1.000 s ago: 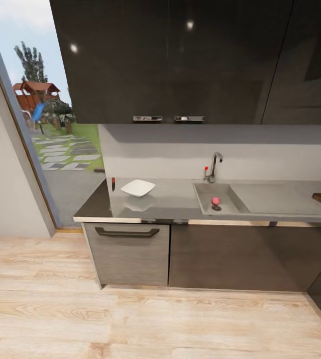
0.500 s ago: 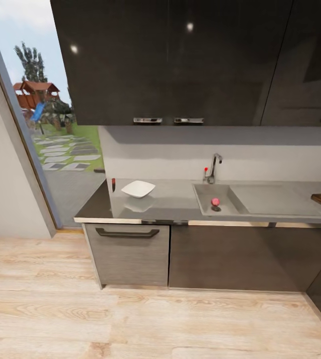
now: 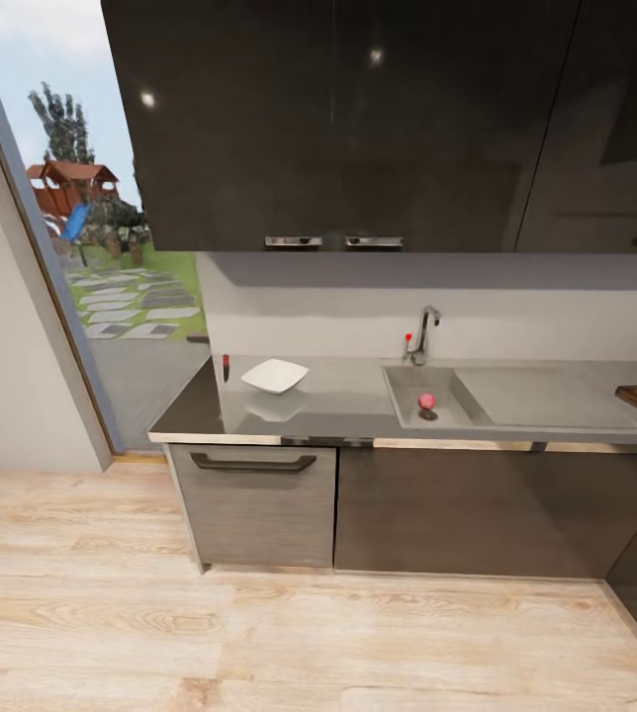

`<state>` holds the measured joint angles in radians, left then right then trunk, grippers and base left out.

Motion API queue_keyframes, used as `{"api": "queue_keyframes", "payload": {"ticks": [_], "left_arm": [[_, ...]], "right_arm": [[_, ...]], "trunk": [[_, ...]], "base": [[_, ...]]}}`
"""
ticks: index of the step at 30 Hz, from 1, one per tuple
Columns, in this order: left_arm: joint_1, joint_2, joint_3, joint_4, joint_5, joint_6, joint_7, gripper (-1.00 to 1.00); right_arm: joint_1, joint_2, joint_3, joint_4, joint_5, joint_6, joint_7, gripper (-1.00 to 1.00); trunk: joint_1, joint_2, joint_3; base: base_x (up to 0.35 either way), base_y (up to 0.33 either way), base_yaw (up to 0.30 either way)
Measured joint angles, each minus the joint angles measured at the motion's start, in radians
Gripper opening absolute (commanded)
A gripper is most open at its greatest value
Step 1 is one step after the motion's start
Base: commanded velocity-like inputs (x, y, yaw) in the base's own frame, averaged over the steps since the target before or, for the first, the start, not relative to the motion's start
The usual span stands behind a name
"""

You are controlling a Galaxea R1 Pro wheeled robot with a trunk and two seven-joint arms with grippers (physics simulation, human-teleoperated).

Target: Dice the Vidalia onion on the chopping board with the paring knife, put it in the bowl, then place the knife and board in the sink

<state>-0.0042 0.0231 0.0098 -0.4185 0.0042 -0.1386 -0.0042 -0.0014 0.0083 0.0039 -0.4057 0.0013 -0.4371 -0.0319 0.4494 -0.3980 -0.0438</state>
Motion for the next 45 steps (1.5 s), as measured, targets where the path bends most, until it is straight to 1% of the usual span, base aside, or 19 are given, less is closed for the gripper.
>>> {"api": "queue_keyframes", "payload": {"ticks": [31,45], "left_arm": [[0.0,0.001,-0.001,-0.001,0.0,-0.002,0.0,1.0],[0.0,0.003,0.0,-0.002,0.0,-0.001,-0.001,1.0]], "right_arm": [[0.0,0.0,0.0,0.0,0.0,0.0,-0.001,1.0],[0.0,0.001,0.0,0.0,0.0,0.0,-0.001,1.0]], "trunk": [[0.0,0.0,0.0],[0.0,0.0,0.0]], "base": [[0.0,0.002,0.0],[-0.02,0.249,0.0]]}}
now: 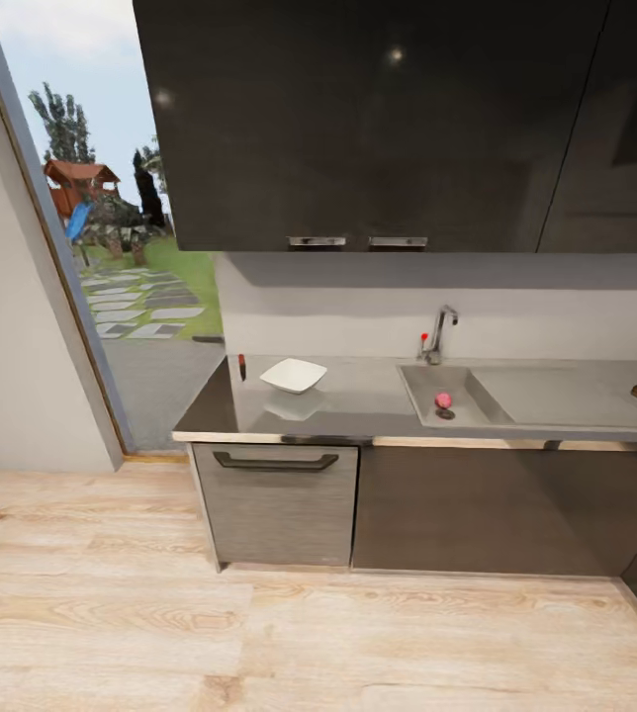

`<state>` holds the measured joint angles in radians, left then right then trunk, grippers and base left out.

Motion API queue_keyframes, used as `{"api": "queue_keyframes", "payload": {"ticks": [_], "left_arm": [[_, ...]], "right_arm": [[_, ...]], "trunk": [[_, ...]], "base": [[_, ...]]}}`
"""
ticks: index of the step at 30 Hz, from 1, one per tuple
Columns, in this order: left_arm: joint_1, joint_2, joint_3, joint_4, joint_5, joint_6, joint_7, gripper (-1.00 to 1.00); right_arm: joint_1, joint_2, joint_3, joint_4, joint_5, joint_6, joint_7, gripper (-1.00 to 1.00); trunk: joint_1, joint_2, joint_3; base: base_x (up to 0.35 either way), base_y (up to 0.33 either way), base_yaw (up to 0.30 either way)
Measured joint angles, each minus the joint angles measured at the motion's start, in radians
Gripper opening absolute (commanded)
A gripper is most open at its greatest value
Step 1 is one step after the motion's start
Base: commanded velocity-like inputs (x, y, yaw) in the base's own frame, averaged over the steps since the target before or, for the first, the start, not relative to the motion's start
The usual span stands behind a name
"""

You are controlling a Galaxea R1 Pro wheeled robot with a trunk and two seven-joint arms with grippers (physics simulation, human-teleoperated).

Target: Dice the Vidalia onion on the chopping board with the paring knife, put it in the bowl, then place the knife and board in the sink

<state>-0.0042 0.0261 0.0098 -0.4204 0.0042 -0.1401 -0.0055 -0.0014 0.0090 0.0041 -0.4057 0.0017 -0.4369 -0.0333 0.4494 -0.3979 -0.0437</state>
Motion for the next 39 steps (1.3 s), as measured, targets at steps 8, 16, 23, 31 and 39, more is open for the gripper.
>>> {"api": "queue_keyframes", "payload": {"ticks": [8,16,23,31,39], "left_arm": [[0.0,0.0,0.0,0.0,0.0,0.0,0.0,1.0],[0.0,0.0,0.0,0.0,0.0,-0.001,0.0,1.0],[0.0,0.0,0.0,0.0,-0.001,-0.001,0.0,1.0],[0.0,0.0,-0.001,0.001,-0.001,-0.001,0.0,1.0],[0.0,0.0,-0.001,0.003,-0.001,-0.002,0.0,1.0]], "right_arm": [[0.0,0.0,0.0,0.0,0.0,0.0,0.0,1.0],[0.0,0.0,-0.001,0.0,0.0,-0.002,0.0,1.0],[0.0,0.001,-0.004,0.0,-0.002,-0.003,0.0,1.0],[0.0,0.001,-0.004,0.0,-0.003,-0.003,0.0,1.0],[0.0,0.001,-0.005,-0.082,-0.001,0.003,-0.023,1.0]], "trunk": [[0.0,0.0,0.0],[0.0,0.0,0.0],[0.0,0.0,0.0],[0.0,0.0,0.004],[0.0,0.0,0.004]], "base": [[-0.001,0.291,0.0],[0.0,0.291,0.0],[0.0,0.099,-0.036],[0.0,0.006,-0.15],[0.0,0.0,-0.016]]}}
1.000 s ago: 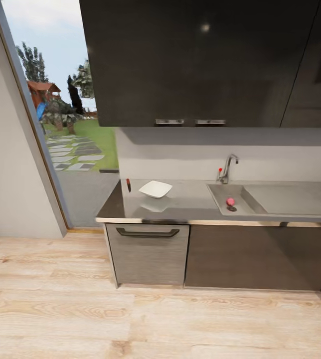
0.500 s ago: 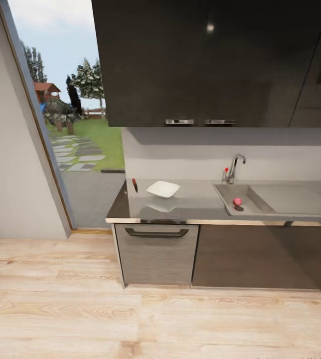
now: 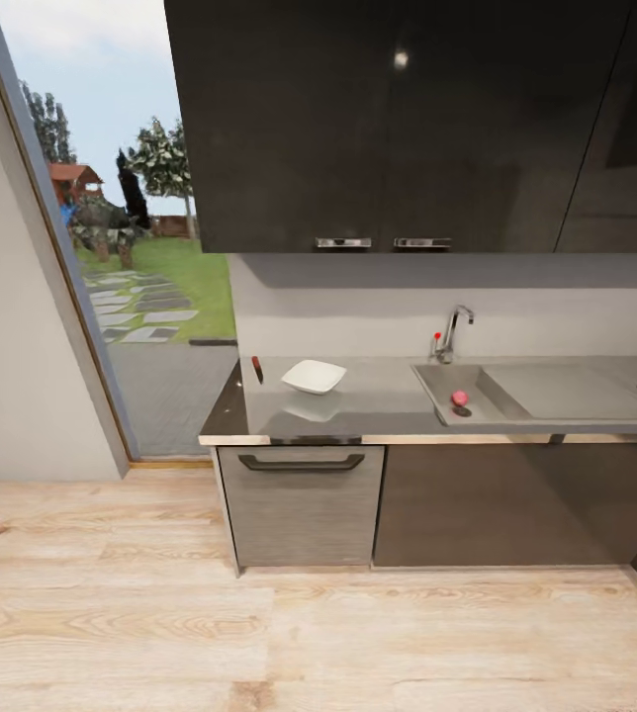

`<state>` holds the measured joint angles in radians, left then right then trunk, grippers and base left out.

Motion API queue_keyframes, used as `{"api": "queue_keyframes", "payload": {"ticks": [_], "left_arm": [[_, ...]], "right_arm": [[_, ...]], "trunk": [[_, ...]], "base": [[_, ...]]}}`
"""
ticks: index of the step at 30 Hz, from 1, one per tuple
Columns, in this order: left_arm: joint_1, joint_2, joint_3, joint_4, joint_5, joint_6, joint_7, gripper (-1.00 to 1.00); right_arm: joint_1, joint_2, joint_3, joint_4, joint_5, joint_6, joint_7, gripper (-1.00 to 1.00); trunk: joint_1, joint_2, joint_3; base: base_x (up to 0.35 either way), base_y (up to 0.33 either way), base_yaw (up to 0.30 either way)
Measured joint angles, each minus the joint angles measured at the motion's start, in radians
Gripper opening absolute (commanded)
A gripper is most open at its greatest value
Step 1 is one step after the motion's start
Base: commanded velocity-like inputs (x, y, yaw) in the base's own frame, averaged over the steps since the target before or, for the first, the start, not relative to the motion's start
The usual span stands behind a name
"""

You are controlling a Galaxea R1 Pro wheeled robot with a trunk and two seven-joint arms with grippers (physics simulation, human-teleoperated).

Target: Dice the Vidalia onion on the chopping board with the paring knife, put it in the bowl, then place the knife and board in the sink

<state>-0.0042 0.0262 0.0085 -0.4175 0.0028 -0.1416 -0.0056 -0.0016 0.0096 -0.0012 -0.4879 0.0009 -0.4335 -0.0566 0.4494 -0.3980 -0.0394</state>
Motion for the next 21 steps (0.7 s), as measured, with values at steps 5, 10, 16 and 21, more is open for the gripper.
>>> {"api": "queue_keyframes", "payload": {"ticks": [5,10,16,21], "left_arm": [[0.0,0.0,0.0,0.0,0.0,0.0,0.0,1.0],[0.0,0.012,0.001,0.0,0.0,0.0,0.0,1.0],[0.0,0.016,0.001,-0.001,0.0,0.0,0.0,1.0],[0.0,0.017,0.001,0.001,0.0,0.0,0.0,1.0]], "right_arm": [[0.0,0.001,0.0,-0.195,0.0,0.073,-0.077,1.0],[0.0,0.0,0.0,-0.575,0.002,0.401,-0.147,1.0],[0.0,-0.001,0.0,-0.812,0.003,0.591,-0.163,1.0],[-0.009,-0.002,0.0,-0.986,0.006,0.74,-0.216,1.0]], "trunk": [[0.0,0.0,0.0],[0.0,0.0,0.0],[0.0,0.0,0.0],[0.0,0.0,0.0]], "base": [[0.0,0.0,-0.001],[0.0,0.0,0.0],[0.0,0.0,0.0],[0.0,0.0,0.0]]}}
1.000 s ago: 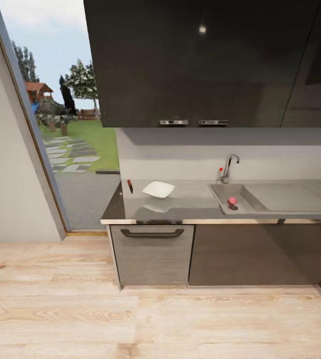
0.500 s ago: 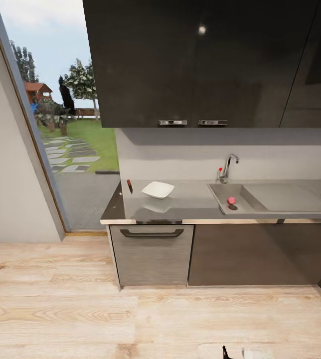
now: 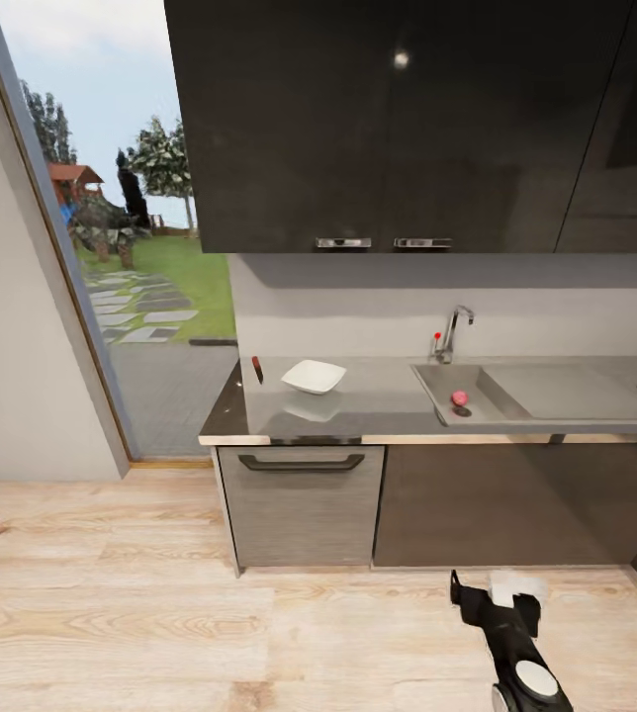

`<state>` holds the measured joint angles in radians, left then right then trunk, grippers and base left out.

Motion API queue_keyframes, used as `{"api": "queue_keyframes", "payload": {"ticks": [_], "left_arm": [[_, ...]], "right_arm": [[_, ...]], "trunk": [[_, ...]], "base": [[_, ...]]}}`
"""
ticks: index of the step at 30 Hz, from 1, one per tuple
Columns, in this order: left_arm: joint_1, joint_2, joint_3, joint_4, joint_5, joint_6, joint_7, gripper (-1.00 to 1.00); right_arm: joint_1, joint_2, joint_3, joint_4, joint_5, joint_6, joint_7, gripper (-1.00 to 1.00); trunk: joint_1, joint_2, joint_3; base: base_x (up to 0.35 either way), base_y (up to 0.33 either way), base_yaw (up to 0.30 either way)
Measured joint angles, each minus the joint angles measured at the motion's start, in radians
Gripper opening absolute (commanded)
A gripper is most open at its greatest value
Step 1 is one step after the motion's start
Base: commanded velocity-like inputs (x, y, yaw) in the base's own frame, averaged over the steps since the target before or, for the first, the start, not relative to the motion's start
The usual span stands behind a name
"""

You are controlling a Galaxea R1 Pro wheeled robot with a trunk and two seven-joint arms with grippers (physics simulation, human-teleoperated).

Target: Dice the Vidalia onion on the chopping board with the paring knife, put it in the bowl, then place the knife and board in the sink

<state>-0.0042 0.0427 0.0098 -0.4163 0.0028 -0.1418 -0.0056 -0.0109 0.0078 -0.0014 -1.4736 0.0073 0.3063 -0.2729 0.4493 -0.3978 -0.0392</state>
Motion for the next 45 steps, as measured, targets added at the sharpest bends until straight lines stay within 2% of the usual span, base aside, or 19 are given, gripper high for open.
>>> {"api": "queue_keyframes", "payload": {"ticks": [2,3,8,11,20,23,26,28,31,34,36,38,42,45], "left_arm": [[0.0,0.0,0.0,0.0,0.0,0.0,0.0,1.0],[0.0,0.0,0.0,0.001,0.0,0.0,0.0,1.0],[0.0,-0.001,0.0,0.001,0.0,0.0,0.0,1.0],[0.0,-0.001,0.0,0.001,0.0,0.0,0.0,1.0],[0.0,-0.002,0.0,0.001,0.0,0.0,0.0,1.0],[0.0,-0.003,-0.001,0.002,0.001,0.0,0.0,1.0],[0.0,-0.004,-0.001,0.003,0.001,0.0,0.0,1.0],[0.0,-0.004,-0.002,0.003,0.001,0.0,0.0,1.0],[0.0,-0.004,-0.002,0.004,0.001,0.0,0.0,1.0],[0.0,-0.004,-0.002,0.004,0.001,0.0,0.0,1.0],[0.0,-0.004,-0.001,0.004,0.001,0.0,0.0,1.0],[0.0,-0.004,-0.002,0.004,0.001,0.0,0.0,1.0],[0.0,-0.005,-0.003,0.005,0.001,0.0,0.0,1.0],[0.0,-0.006,-0.003,0.005,0.001,0.0,0.0,1.0]], "right_arm": [[-0.023,0.0,0.0,-0.053,0.0,0.039,-0.029,1.0],[-0.079,0.0,0.0,-0.095,0.002,0.088,-0.058,1.0],[-0.214,0.0,0.0,-0.115,0.0,0.194,-0.07,1.0],[-0.333,0.001,0.001,-0.115,-0.002,0.285,-0.071,1.0],[-0.541,0.005,0.004,-0.082,-0.003,0.378,-0.071,1.0],[-0.606,0.005,0.004,-0.035,-0.003,0.402,-0.071,1.0],[-0.709,0.006,0.004,0.075,-0.003,0.414,-0.071,1.0],[-0.75,0.006,0.004,0.122,-0.003,0.416,-0.071,1.0],[-0.835,0.007,0.004,0.24,-0.003,0.417,-0.07,1.0],[-0.946,0.007,0.004,0.399,-0.004,0.415,-0.067,1.0],[-0.99,0.007,0.004,0.455,-0.005,0.415,-0.067,1.0],[-1.061,0.007,0.004,0.545,-0.005,0.414,-0.065,1.0],[-1.116,0.009,0.004,0.628,-0.008,0.414,-0.063,1.0],[-1.132,0.01,0.004,0.658,-0.01,0.415,-0.06,1.0]], "trunk": [[0.0,0.0,0.0],[0.0,0.0,0.0],[0.0,0.0,0.0],[0.0,0.0,0.0],[0.0,0.0,0.0],[0.0,0.0,0.0],[0.0,0.0,0.0],[0.0,0.0,0.0],[0.0,0.0,0.0],[0.0,0.0,0.0],[0.0,0.0,0.0],[0.0,0.0,0.0],[0.0,0.0,0.0],[0.0,0.0,0.0]], "base": [[0.0,0.0,0.0],[0.0,0.0,0.0],[0.0,0.0,0.0],[0.0,0.0,0.0],[0.009,0.0,0.0],[0.11,0.007,0.0],[0.22,0.083,0.0],[0.253,0.113,0.0],[0.269,0.132,0.0],[0.277,0.163,0.0],[0.28,0.183,0.0],[0.281,0.193,0.0],[0.282,0.198,0.0],[0.282,0.201,0.0]]}}
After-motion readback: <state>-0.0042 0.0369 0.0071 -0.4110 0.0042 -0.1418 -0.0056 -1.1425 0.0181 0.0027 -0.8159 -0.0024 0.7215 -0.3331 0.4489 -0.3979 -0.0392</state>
